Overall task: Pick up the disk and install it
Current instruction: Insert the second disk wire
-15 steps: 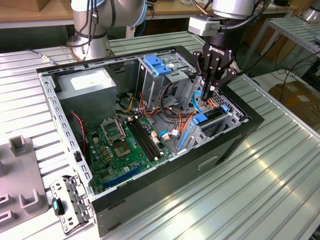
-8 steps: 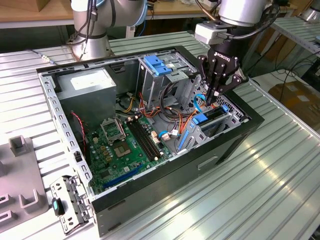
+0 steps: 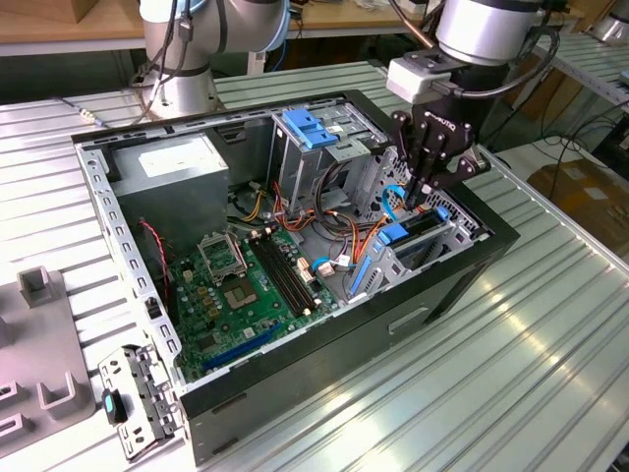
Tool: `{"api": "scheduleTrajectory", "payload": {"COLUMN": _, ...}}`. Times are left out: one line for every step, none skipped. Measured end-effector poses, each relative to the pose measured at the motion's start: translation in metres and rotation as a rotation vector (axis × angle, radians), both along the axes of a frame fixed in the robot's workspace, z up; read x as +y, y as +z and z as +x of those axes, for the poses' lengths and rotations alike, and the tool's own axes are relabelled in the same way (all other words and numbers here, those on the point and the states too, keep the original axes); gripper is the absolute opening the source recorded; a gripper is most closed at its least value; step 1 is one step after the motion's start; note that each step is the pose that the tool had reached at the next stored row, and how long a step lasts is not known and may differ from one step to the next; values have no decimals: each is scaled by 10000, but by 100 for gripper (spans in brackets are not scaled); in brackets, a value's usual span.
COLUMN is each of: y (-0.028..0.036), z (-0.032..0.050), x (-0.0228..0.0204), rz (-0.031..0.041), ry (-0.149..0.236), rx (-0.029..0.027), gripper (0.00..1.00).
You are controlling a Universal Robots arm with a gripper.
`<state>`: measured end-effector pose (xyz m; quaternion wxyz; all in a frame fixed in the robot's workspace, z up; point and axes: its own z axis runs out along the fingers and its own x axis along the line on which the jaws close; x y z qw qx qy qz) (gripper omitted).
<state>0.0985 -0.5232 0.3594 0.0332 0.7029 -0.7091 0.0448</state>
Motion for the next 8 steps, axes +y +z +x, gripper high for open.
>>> {"api": "scheduleTrajectory", "payload": {"y": -1, "z": -3, "x": -18, "rz": 146, "ry": 1, "rx": -22, "gripper": 16}}
{"api": "scheduleTrajectory", "payload": {"y": 0, "z": -3, "x": -25, "rz": 220, "ry": 1, "rx": -29, "gripper": 16}}
{"api": "scheduleTrajectory", "payload": {"y": 0, "z": -4, "x": -27, "rz": 249, "ry": 1, "rx": -30, "gripper": 16}}
{"api": "scheduleTrajectory", "payload": {"y": -1, "z": -4, "x": -27, "rz": 252, "ry": 0, "rx": -30, "gripper": 16}}
{"api": "scheduleTrajectory", "payload": {"y": -1, "z": -4, "x": -27, "rz": 253, "ry": 0, "rx": -30, "gripper": 16}}
{"api": "scheduleTrajectory", "payload": {"y": -1, "z": -4, "x": -27, "rz": 253, "ry": 0, "rx": -30, "gripper": 16}}
{"api": "scheduleTrajectory", "payload": {"y": 0, "z": -4, "x": -27, "rz": 253, "ry": 0, "rx": -30, "gripper": 16}}
{"api": "scheduleTrajectory", "payload": {"y": 0, "z": -4, "x": -27, "rz": 253, "ry": 0, "rx": -30, "gripper": 16}}
